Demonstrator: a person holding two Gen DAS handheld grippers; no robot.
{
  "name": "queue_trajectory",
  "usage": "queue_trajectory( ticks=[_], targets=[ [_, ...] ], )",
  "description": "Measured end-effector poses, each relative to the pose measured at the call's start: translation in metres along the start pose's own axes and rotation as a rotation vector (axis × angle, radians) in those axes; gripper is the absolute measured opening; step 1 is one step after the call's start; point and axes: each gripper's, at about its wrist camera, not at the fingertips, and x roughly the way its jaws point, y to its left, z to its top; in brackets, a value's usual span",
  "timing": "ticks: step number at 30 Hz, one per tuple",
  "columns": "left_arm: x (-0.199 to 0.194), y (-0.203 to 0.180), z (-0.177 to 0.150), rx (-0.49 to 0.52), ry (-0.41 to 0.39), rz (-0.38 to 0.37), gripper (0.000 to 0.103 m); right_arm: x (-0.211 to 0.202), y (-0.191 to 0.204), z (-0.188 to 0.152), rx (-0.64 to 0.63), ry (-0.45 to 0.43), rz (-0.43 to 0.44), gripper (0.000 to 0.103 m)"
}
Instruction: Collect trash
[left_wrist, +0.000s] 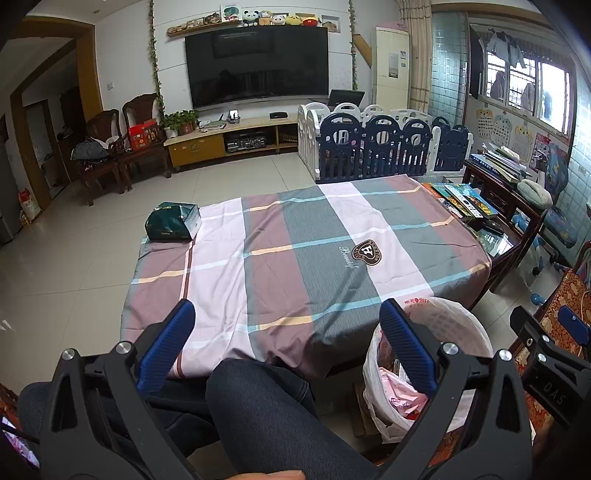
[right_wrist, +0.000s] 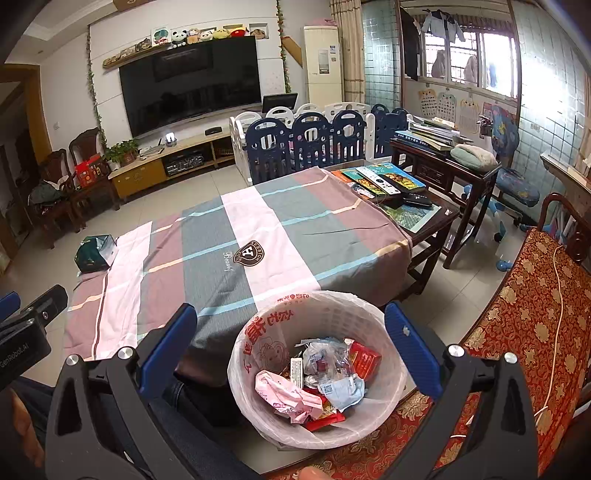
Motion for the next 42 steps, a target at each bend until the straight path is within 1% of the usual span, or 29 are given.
queue_trajectory(
  ticks=[16, 25, 34, 42],
  targets=[
    [0.004, 0.001, -0.005, 0.008, 0.012, -0.012, 0.099, 0.001, -0.002, -0.001, 0.001, 0.001, -0.001, 0.099],
    [0.007, 0.002, -0.004, 0.010, 0.024, -0.031, 0.100, 0.001, -0.004, -0.003, 0.002, 0.005, -0.001, 0.099],
    [0.005, 0.009, -0.002, -0.026, 0.015, -0.047, 0.099, 0.004, -0.005, -0.010, 0.008, 0.012, -0.005, 0.099],
    [0.012, 0.009, -0.001, -0.024, 0.046, -0.039, 0.099, 0.007, -0.005, -0.009, 0.009, 0.018, -0.010, 0.099]
  ],
)
